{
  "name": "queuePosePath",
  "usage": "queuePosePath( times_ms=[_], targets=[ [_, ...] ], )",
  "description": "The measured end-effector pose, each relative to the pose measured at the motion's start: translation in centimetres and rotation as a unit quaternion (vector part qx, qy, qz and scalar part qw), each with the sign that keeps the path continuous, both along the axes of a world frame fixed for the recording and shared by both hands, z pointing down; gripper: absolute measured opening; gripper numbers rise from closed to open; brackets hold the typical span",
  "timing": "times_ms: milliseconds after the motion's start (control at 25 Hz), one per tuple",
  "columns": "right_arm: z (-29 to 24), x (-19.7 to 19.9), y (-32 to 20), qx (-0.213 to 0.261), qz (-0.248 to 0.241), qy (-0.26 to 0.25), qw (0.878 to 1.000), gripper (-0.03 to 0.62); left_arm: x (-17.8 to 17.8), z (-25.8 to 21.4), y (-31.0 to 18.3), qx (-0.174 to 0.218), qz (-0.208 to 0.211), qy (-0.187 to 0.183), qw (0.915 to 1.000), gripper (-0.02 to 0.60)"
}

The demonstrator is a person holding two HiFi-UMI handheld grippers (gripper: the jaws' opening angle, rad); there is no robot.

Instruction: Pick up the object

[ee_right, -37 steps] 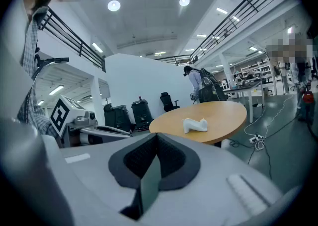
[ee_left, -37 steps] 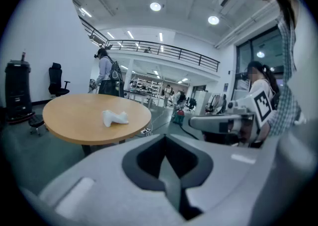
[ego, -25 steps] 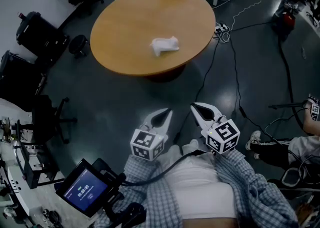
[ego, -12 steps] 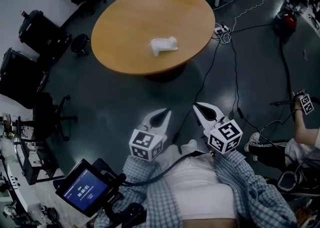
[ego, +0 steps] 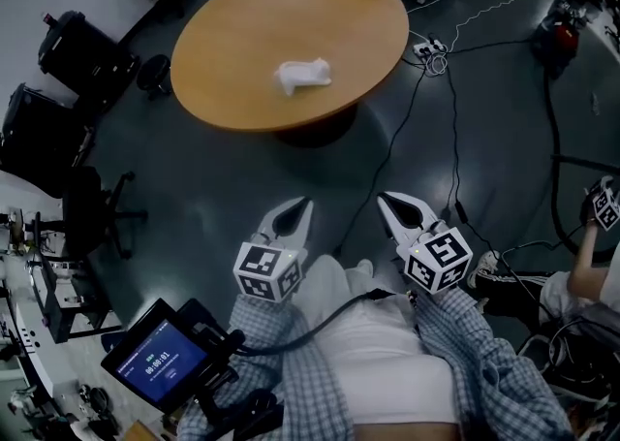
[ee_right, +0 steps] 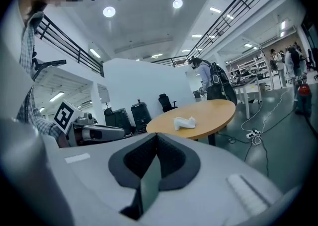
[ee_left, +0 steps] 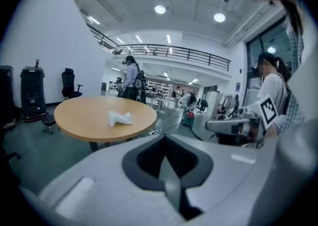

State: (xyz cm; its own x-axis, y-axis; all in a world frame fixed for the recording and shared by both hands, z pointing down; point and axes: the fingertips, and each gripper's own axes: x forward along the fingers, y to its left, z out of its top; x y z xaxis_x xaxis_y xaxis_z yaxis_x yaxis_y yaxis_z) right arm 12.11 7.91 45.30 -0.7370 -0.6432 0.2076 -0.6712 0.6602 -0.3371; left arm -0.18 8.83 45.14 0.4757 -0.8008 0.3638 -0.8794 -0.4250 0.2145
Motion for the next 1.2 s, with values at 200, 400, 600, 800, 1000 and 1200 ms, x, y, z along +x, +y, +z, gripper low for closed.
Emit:
queuePosePath(
  times_ms=[200, 400, 600, 800, 1000, 1200],
  targets=[
    [0.0, 0.5, 0.3, -0.008, 0.007, -0.008, 1.0, 0.003, 0.7, -0.1, 0.5, -0.003, 0.006, -0.008, 0.9999, 0.0],
    [0.0, 0.5, 0.5, -0.008, 0.008, -0.01, 1.0, 0.003, 1.1, -0.4, 0.8, -0.002, 0.013, -0.007, 0.9999, 0.0],
    [0.5, 0.9, 0.8, -0.011, 0.01, 0.0, 1.0, 0.003, 1.1, -0.3, 0.8, -0.004, 0.014, -0.003, 0.9999, 0.0],
    [1.3, -1.4, -4.4, -0.01, 0.004, 0.015, 1.0, 0.003, -1.3, 0.8, -4.3, -0.01, 0.016, -0.014, 0.9997, 0.0],
    [2.0, -4.6, -10.7, -0.003, -0.011, 0.039, 0.999, 0.003, -3.6, 2.0, -10.6, -0.022, 0.028, -0.011, 0.9993, 0.0],
    [2.4, -8.4, -16.4, 0.005, -0.041, 0.085, 0.996, 0.005, -6.2, 2.0, -15.7, -0.034, 0.046, -0.003, 0.9983, 0.0]
  ],
)
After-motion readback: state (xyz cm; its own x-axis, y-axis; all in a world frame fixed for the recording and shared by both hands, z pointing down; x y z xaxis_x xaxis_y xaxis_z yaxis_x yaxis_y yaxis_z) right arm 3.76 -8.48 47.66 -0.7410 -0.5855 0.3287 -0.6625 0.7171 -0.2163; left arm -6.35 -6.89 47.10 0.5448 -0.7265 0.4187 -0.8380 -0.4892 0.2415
